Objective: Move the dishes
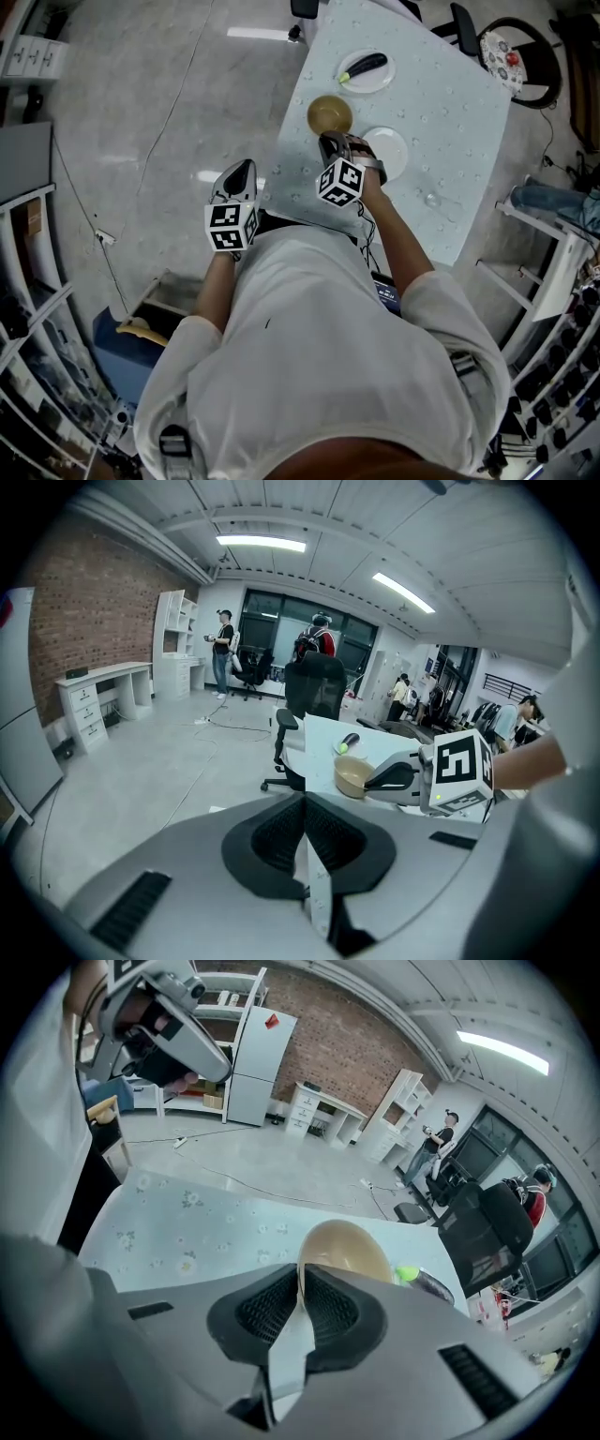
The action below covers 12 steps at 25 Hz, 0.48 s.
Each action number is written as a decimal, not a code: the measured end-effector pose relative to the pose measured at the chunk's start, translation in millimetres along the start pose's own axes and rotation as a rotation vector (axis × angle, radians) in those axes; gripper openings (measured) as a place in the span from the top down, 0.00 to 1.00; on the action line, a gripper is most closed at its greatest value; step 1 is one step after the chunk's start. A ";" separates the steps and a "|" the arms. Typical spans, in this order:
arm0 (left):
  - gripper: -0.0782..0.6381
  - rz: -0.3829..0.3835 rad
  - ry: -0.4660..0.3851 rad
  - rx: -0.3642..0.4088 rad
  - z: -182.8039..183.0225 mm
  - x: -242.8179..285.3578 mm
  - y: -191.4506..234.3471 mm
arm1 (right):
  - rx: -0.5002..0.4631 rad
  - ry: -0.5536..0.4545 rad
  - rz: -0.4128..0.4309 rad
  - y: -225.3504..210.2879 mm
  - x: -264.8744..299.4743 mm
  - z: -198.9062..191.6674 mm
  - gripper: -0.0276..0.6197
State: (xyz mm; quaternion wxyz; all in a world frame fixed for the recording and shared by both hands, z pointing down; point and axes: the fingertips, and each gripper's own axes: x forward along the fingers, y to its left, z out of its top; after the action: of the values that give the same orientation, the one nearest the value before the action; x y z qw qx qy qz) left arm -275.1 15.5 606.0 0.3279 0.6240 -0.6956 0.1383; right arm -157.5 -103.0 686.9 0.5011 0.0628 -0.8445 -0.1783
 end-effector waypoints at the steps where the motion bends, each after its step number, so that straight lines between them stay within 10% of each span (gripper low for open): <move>1: 0.87 -0.007 0.003 0.004 -0.4 1.2 -2.1 | 0.020 -0.004 0.000 0.2 -0.7 -0.3 0.91; 4: 0.87 -0.020 0.006 0.009 1.2 5.2 -5.8 | 0.107 -0.043 0.010 -1.9 -5.1 3.5 0.76; 12: 0.87 -0.076 0.008 0.047 10.0 20.0 -30.9 | 0.290 -0.107 -0.024 -11.9 -31.5 -5.6 0.76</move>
State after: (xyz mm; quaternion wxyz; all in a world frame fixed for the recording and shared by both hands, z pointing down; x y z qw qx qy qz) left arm -248.5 -11.6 604.5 0.3209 0.6571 -0.6666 0.1447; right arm -138.0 -106.4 659.0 0.4386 0.1351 -0.8862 -0.0638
